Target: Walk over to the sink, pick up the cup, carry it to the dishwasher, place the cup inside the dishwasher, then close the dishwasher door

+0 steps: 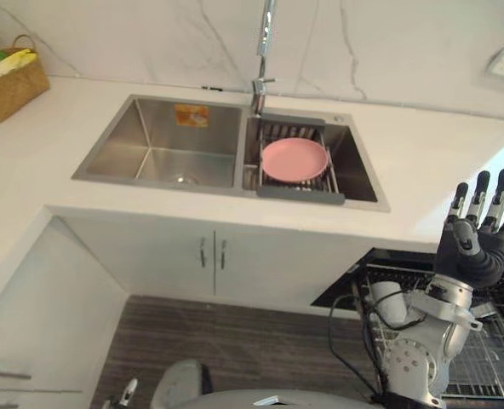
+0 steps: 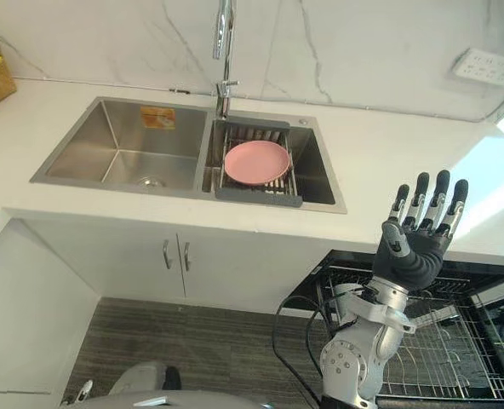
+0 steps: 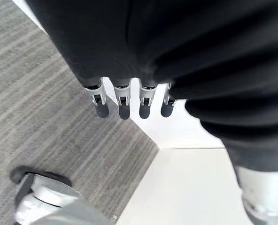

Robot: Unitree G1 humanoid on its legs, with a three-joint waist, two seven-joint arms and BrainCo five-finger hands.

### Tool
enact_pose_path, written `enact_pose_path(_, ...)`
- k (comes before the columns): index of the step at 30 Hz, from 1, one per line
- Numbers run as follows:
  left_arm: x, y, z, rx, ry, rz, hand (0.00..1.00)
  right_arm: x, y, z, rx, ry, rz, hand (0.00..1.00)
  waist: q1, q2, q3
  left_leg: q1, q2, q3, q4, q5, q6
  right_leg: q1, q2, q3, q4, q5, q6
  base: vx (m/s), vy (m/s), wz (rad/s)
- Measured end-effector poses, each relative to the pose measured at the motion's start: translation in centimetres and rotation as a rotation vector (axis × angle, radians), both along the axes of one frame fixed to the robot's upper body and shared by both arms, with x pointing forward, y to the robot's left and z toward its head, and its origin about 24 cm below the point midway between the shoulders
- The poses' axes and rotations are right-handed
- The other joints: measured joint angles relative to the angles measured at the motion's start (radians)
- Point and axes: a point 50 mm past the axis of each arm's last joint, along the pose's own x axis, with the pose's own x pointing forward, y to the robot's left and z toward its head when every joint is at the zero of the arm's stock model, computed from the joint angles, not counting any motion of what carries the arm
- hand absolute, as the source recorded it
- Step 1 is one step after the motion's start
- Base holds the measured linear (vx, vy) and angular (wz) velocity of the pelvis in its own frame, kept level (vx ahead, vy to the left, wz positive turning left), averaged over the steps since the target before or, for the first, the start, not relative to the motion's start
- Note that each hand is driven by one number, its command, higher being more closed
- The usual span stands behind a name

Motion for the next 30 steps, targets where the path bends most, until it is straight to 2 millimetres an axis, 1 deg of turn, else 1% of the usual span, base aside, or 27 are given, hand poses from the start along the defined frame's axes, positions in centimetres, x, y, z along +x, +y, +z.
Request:
enact_pose_path(1, 0.2, 0.1, 0.0, 0.003, -0.005, -0.007, 0.00, 0.1, 0.2, 0.0, 0.004, 0.000, 0.007, 0.00, 0.003, 0.004, 0.002, 0.048, -0.003, 0.009, -0.056, 0.009, 0.003, -0.077, -0.002, -0.001, 0.154, 0.043, 0.075, 0.21, 0.075, -0.49)
enact_pose_path(2, 0.4, 0.1, 0.1, 0.005, -0.010, -0.014, 0.00, 0.2, 0.2, 0.0, 0.007, 0.001, 0.009, 0.00, 0.003, 0.007, 0.004, 0.075, -0.003, 0.013, -0.084, 0.014, 0.010, -0.117, -0.004, -0.001, 0.232, 0.066, 0.095, 0.22, 0.060, -0.43)
enact_pose_path(3, 0.8, 0.3, 0.1, 0.012, -0.020, -0.025, 0.00, 0.2, 0.3, -0.1, 0.003, 0.011, 0.000, 0.00, -0.002, 0.002, 0.001, 0.127, -0.005, 0.021, -0.137, 0.027, 0.027, -0.189, -0.006, -0.012, 0.367, 0.065, 0.072, 0.22, 0.028, -0.21)
enact_pose_path(4, 0.8, 0.4, 0.2, 0.015, -0.014, -0.043, 0.00, 0.2, 0.4, 0.0, -0.010, 0.017, -0.007, 0.00, -0.014, 0.003, -0.001, 0.167, -0.003, 0.025, -0.181, 0.040, 0.014, -0.236, -0.007, -0.069, 0.432, 0.031, 0.008, 0.21, 0.011, -0.11)
enact_pose_path(5, 1.1, 0.4, 0.2, 0.016, -0.018, -0.062, 0.00, 0.2, 0.4, 0.0, -0.012, 0.017, -0.005, 0.00, -0.020, 0.004, -0.002, 0.186, 0.000, 0.028, -0.203, 0.046, 0.006, -0.260, -0.005, -0.104, 0.436, 0.015, -0.020, 0.21, -0.023, -0.02)
enact_pose_path(6, 1.8, 0.4, 0.3, 0.017, -0.032, -0.076, 0.00, 0.4, 0.7, 0.0, -0.012, 0.014, 0.007, 0.00, -0.027, 0.006, -0.004, 0.207, 0.008, 0.033, -0.231, 0.053, -0.003, -0.305, -0.003, -0.168, 0.401, 0.002, -0.044, 0.22, -0.059, -0.04)
enact_pose_path(7, 2.6, 0.3, 0.3, 0.012, -0.046, -0.082, 0.00, 0.5, 1.0, 0.0, -0.017, 0.015, 0.019, 0.00, -0.030, 0.010, -0.005, 0.220, 0.017, 0.036, -0.244, 0.057, -0.012, -0.342, -0.004, -0.231, 0.321, -0.007, -0.069, 0.26, -0.081, -0.04)
enact_pose_path(8, 3.1, 0.3, 0.3, 0.010, -0.055, -0.086, 0.00, 0.6, 1.1, 0.0, -0.024, 0.017, 0.020, 0.00, -0.032, 0.014, -0.003, 0.222, 0.027, 0.036, -0.243, 0.055, -0.019, -0.355, -0.004, -0.268, 0.266, -0.010, -0.082, 0.31, -0.127, -0.09)
enact_pose_path(9, 3.7, 0.2, 0.5, 0.008, -0.074, -0.091, 0.00, 0.9, 1.2, 0.1, -0.032, 0.016, 0.022, 0.00, -0.034, 0.030, 0.004, 0.230, 0.057, 0.039, -0.234, 0.042, -0.041, -0.366, 0.003, -0.332, 0.147, -0.005, -0.105, 0.38, -0.197, -0.17)
enact_pose_path(10, 3.9, 0.3, 0.5, 0.008, -0.077, -0.099, 0.00, 1.2, 1.2, 0.0, -0.029, 0.016, 0.027, 0.00, -0.034, 0.040, 0.006, 0.238, 0.087, 0.047, -0.209, 0.025, -0.068, -0.359, 0.019, -0.356, -0.003, 0.059, -0.139, 0.37, -0.219, -0.25)
enact_pose_path(11, 3.7, 0.5, 0.6, 0.012, -0.072, -0.101, 0.00, 1.4, 1.2, 0.0, -0.026, 0.017, 0.031, 0.00, -0.032, 0.037, 0.005, 0.245, 0.095, 0.050, -0.195, 0.016, -0.081, -0.351, 0.025, -0.356, -0.084, 0.122, -0.152, 0.29, -0.208, -0.28)
enact_pose_path(12, 3.4, 0.9, 0.6, 0.021, -0.063, -0.104, 0.00, 1.4, 1.3, 0.0, -0.024, 0.017, 0.033, 0.00, -0.030, 0.023, -0.003, 0.257, 0.101, 0.052, -0.173, -0.009, -0.108, -0.336, 0.027, -0.343, -0.192, 0.258, -0.180, 0.27, -0.248, -0.21)
enact_pose_path(13, 3.1, 0.9, 0.5, 0.017, -0.046, -0.102, 0.00, 1.4, 1.1, 0.1, -0.036, 0.018, 0.033, 0.00, -0.035, 0.026, -0.016, 0.271, 0.123, 0.046, -0.148, -0.061, -0.137, -0.310, 0.050, -0.309, -0.234, 0.340, -0.119, 0.31, -0.296, -0.27)
enact_pose_path(14, 3.2, 0.2, 0.4, -0.001, -0.048, -0.102, 0.00, 1.4, 1.1, 0.1, -0.048, 0.023, 0.035, 0.00, -0.027, 0.064, -0.026, 0.269, 0.162, 0.049, -0.140, -0.082, -0.142, -0.305, 0.092, -0.307, -0.251, 0.336, -0.122, 0.33, -0.332, -0.31)
enact_pose_path(15, 3.4, -0.5, 0.3, -0.017, -0.053, -0.113, 0.00, 1.4, 1.0, 0.3, -0.055, 0.019, 0.036, 0.00, -0.025, 0.084, -0.025, 0.269, 0.182, 0.048, -0.142, -0.091, -0.142, -0.303, 0.119, -0.304, -0.270, 0.334, -0.122, 0.24, -0.243, -0.38)
enact_pose_path(16, 3.6, -1.4, 0.1, -0.039, -0.056, -0.113, 0.00, 1.4, 1.0, 0.2, -0.063, 0.027, 0.039, 0.00, -0.028, 0.109, -0.023, 0.276, 0.200, 0.047, -0.161, -0.096, -0.145, -0.299, 0.141, -0.305, -0.290, 0.334, -0.124, 0.18, -0.181, -0.25)
enact_pose_path(17, 3.7, -2.1, 0.0, -0.054, -0.058, -0.118, 0.00, 1.3, 0.8, 0.1, -0.059, 0.035, 0.035, 0.00, -0.029, 0.119, -0.025, 0.286, 0.211, 0.048, -0.179, -0.095, -0.154, -0.288, 0.159, -0.309, -0.313, 0.327, -0.128, 0.11, -0.101, -0.10)
enact_pose_path(18, 3.9, -2.3, 0.0, -0.058, -0.063, -0.120, 0.00, 1.2, 0.8, 0.1, -0.057, 0.034, 0.034, 0.00, -0.029, 0.124, -0.027, 0.289, 0.217, 0.047, -0.182, -0.092, -0.161, -0.279, 0.166, -0.312, -0.321, 0.325, -0.127, 0.09, -0.057, 0.08)
enact_pose_path(19, 4.3, -2.6, 0.2, -0.056, -0.076, -0.133, 0.00, 1.1, 0.9, 0.4, -0.059, 0.025, 0.034, 0.00, -0.027, 0.127, -0.025, 0.308, 0.228, 0.045, -0.192, -0.089, -0.168, -0.255, 0.174, -0.327, -0.331, 0.321, -0.134, 0.05, -0.034, 0.20)
enact_pose_path(22, 5.1, -2.8, 0.3, -0.048, -0.092, -0.128, 0.00, 0.4, 1.2, 1.6, -0.089, -0.019, 0.025, 0.00, -0.017, 0.126, -0.026, 0.327, 0.237, 0.024, -0.202, -0.083, -0.180, -0.228, 0.173, -0.350, -0.323, 0.315, -0.136, 0.00, -0.010, 0.28)
enact_pose_path(23, 5.1, -2.6, 0.3, -0.037, -0.084, -0.140, 0.00, 0.3, 1.2, 1.9, -0.096, -0.033, 0.023, 0.00, -0.010, 0.110, -0.028, 0.339, 0.237, 0.017, -0.225, -0.070, -0.187, -0.220, 0.168, -0.354, -0.320, 0.313, -0.133, -0.03, 0.003, 0.20)
enact_pose_path(27, 3.9, -1.9, 0.2, 0.025, -0.026, -0.181, 0.00, 0.4, 1.0, 1.8, -0.102, -0.014, 0.026, 0.00, -0.012, 0.104, -0.032, 0.352, 0.239, 0.003, -0.236, -0.054, -0.190, -0.203, 0.167, -0.367, -0.322, 0.305, -0.127, 0.00, 0.004, 0.16)
enact_pose_path(28, 3.7, -1.7, 0.2, 0.046, -0.013, -0.188, 0.00, 0.5, 0.8, 1.7, -0.109, -0.003, 0.024, 0.00, -0.012, 0.104, -0.032, 0.333, 0.238, 0.003, -0.196, -0.057, -0.185, -0.199, 0.163, -0.371, -0.321, 0.290, -0.121, -0.03, -0.008, 0.19)
enact_pose_path(29, 3.7, -1.6, 0.2, 0.054, -0.011, -0.187, 0.00, 0.6, 0.7, 1.6, -0.113, 0.010, 0.024, 0.00, -0.011, 0.101, -0.032, 0.310, 0.236, 0.000, -0.148, -0.061, -0.172, -0.196, 0.160, -0.374, -0.326, 0.282, -0.124, -0.07, -0.034, 0.25)
enact_pose_path(30, 3.6, -1.5, 0.3, 0.069, -0.009, -0.179, 0.00, 0.8, 0.4, 1.2, -0.117, 0.039, 0.026, 0.00, -0.015, 0.099, -0.030, 0.242, 0.233, -0.013, -0.019, -0.061, -0.135, -0.181, 0.154, -0.381, -0.348, 0.280, -0.123, -0.06, -0.053, 0.26)
